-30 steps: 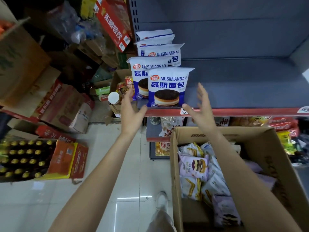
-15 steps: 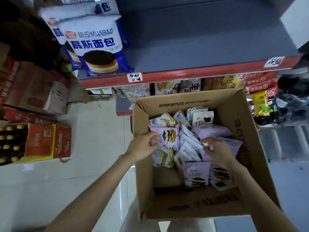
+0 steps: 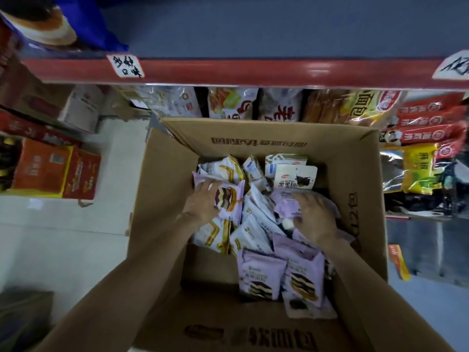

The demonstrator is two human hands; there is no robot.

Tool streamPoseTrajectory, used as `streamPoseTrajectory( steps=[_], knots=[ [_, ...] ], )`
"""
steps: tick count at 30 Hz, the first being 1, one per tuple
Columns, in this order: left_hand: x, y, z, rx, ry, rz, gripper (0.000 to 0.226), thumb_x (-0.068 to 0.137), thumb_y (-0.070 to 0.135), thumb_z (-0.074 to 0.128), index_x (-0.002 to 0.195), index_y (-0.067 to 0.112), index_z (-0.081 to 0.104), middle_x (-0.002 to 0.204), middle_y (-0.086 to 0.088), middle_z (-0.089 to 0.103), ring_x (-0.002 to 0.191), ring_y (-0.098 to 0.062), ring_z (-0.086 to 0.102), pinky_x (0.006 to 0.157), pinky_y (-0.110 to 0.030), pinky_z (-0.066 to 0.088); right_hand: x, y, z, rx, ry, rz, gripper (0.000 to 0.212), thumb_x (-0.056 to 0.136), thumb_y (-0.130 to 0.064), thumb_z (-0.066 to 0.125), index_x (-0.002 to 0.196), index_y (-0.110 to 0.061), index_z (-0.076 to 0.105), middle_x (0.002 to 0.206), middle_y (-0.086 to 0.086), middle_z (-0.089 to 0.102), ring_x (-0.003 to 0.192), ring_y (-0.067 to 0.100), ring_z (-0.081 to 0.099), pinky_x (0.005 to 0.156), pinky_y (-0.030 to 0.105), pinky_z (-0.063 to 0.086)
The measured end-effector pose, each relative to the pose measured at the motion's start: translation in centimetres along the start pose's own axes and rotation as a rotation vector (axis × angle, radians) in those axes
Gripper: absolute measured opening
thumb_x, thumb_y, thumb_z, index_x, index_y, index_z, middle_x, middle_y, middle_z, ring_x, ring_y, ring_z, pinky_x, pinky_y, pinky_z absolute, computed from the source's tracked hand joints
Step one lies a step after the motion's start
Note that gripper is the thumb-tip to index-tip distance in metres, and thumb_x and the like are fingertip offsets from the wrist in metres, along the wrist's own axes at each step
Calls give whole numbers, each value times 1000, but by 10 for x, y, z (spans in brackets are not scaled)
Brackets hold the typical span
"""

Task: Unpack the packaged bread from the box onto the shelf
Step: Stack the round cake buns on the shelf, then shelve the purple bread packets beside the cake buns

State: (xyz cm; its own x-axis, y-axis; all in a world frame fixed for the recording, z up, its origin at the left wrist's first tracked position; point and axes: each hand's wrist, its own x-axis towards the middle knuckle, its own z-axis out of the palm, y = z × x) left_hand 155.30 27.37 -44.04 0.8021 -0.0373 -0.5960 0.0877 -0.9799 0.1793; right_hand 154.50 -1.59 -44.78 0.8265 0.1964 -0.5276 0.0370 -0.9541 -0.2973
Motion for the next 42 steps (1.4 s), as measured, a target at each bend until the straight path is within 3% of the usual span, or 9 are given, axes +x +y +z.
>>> streamPoseTrajectory(
  steps=[5,11,16,20,26,29,32,35,42],
  knots=[
    [32,-8,12,110,-12,25,87,81,15,65,150,26,13,155,-4,15,144,-27,11,115,-43,19,32,-2,20,-143,-174,116,86,82,-29,64,149,-29,9,150,13,22,138,36,21,111,50,21],
    [66,-15,17,325,-173,122,80,84,22,62,149,26,16,152,-2,25,140,-26,20,114,-54,12,40,7,28,-93,54,87,75,71,-25,74,138,-18,42,132,13,53,120,32,49,100,43,36],
    [76,-7,10,572,-233,234,73,81,30,68,143,23,30,141,-8,33,131,-29,29,105,-41,29,45,16,21,76,116,66,69,68,-34,79,129,-18,54,123,11,61,112,32,56,93,43,43],
    [74,-13,8,617,-188,382,62,82,38,66,136,21,39,137,-6,37,128,-26,32,103,-37,27,46,11,-2,147,170,22,59,74,-33,75,128,-23,55,120,11,62,108,34,58,87,43,47],
    [33,-28,-16,115,203,579,49,74,27,71,121,16,61,114,-9,64,105,-33,59,91,-40,42,1,0,-71,556,351,-11,40,84,-38,67,118,-19,56,102,7,67,90,28,61,72,42,50],
    [4,-20,-42,-262,306,318,58,81,49,56,130,18,54,121,-8,62,110,-29,57,86,-39,46,-29,-13,-99,932,361,60,32,85,-43,61,110,-23,61,99,-11,69,95,9,66,77,31,52],
    [-13,-13,-56,-787,225,60,54,76,59,63,115,23,61,112,-2,68,107,-22,61,89,-37,47,-46,-25,-110,1120,360,124,37,84,-45,59,114,-25,62,103,-16,68,93,-2,65,73,20,51],
    [-29,-7,-66,-1161,192,-63,61,62,73,66,101,27,65,107,-1,71,104,-23,65,96,-52,47,-57,-40,-118,1180,397,161,41,82,-43,60,113,-17,57,102,-10,66,93,2,65,77,30,51],
    [-68,9,-105,-1289,293,-63,17,86,45,62,91,29,63,98,5,70,97,-18,64,96,-47,48,-91,-72,-159,1154,296,69,24,91,-33,57,114,-27,60,111,-10,69,103,11,66,91,46,53]
  ],
)
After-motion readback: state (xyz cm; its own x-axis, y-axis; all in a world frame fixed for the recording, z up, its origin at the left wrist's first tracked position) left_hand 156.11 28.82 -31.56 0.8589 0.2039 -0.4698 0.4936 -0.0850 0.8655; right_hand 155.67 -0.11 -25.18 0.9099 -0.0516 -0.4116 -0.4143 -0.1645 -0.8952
